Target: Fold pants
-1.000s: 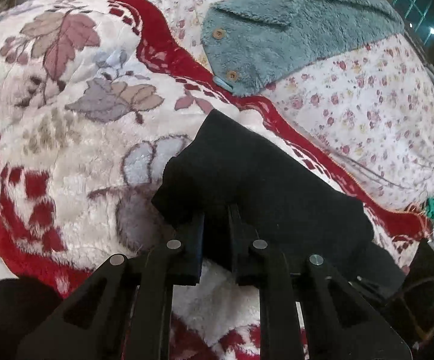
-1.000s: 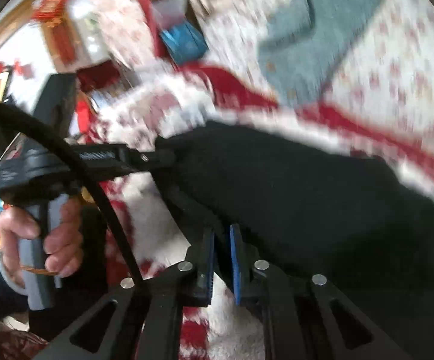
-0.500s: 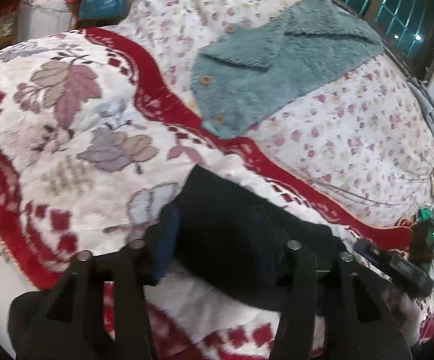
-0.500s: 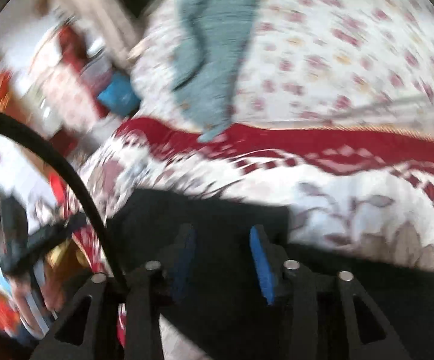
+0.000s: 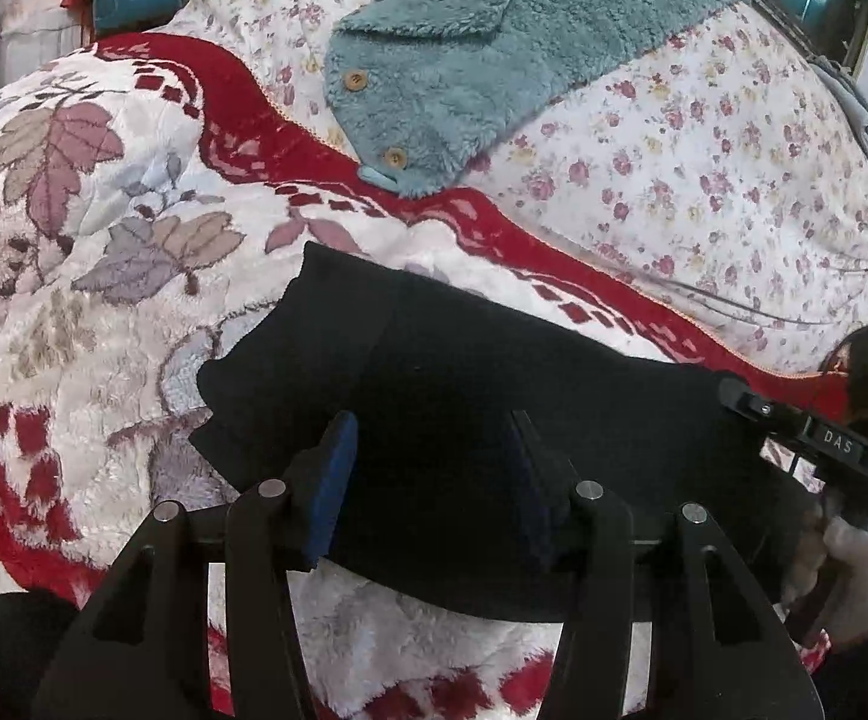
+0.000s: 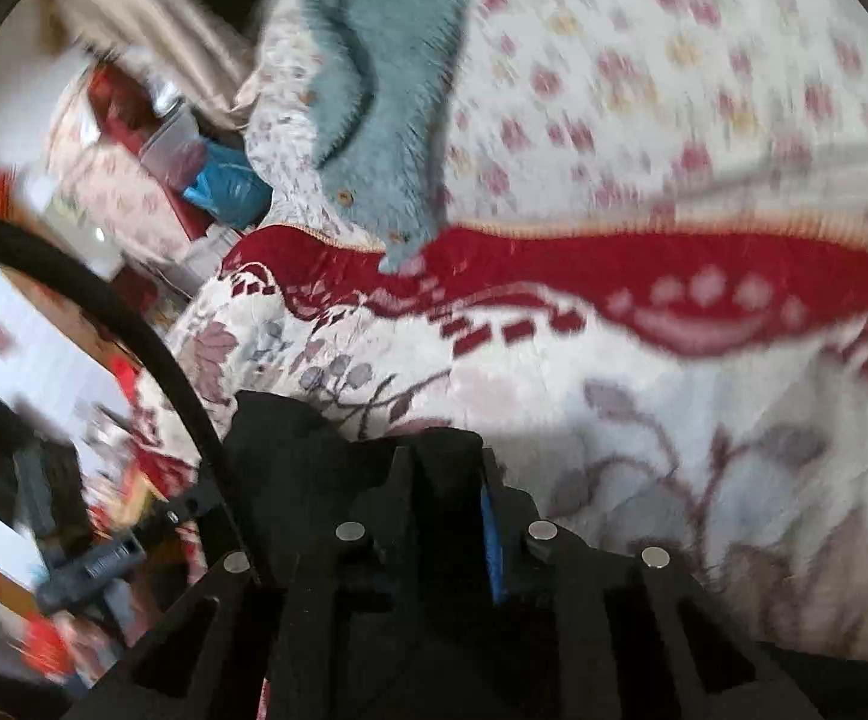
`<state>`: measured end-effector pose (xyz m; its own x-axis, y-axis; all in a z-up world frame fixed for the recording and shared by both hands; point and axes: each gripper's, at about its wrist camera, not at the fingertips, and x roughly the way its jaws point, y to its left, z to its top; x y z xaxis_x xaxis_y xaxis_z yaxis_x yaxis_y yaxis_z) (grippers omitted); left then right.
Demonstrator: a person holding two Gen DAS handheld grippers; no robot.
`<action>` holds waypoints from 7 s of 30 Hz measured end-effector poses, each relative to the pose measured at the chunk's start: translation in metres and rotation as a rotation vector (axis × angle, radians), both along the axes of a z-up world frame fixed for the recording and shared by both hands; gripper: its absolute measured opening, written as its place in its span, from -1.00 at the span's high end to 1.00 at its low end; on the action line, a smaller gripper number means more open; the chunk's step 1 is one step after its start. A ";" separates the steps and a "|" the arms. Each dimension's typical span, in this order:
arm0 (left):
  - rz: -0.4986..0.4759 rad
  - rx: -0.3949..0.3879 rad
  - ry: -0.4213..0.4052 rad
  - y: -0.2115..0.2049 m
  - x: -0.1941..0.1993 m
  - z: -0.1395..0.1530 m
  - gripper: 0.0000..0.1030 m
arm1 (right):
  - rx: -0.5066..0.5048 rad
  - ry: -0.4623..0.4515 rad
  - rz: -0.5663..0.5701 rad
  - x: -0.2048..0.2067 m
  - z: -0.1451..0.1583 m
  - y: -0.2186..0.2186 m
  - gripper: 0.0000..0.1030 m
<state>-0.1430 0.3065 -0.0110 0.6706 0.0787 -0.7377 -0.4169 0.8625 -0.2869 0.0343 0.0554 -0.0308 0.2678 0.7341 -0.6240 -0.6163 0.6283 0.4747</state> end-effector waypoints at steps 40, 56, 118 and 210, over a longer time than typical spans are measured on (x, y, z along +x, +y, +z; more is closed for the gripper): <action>-0.189 0.066 -0.032 -0.096 0.016 0.040 0.04 | 0.093 -0.141 -0.302 -0.098 0.048 -0.157 0.05; -0.554 0.007 -0.001 -0.224 0.071 0.031 0.04 | -0.023 -0.031 -0.648 -0.123 0.021 -0.320 0.00; -1.356 -0.079 0.069 -0.401 0.198 0.047 0.75 | 0.433 0.029 -0.635 -0.104 0.038 -0.346 0.70; -0.262 0.044 0.066 -0.067 0.024 0.033 0.43 | 0.112 -0.104 -0.090 -0.097 0.051 -0.059 -0.02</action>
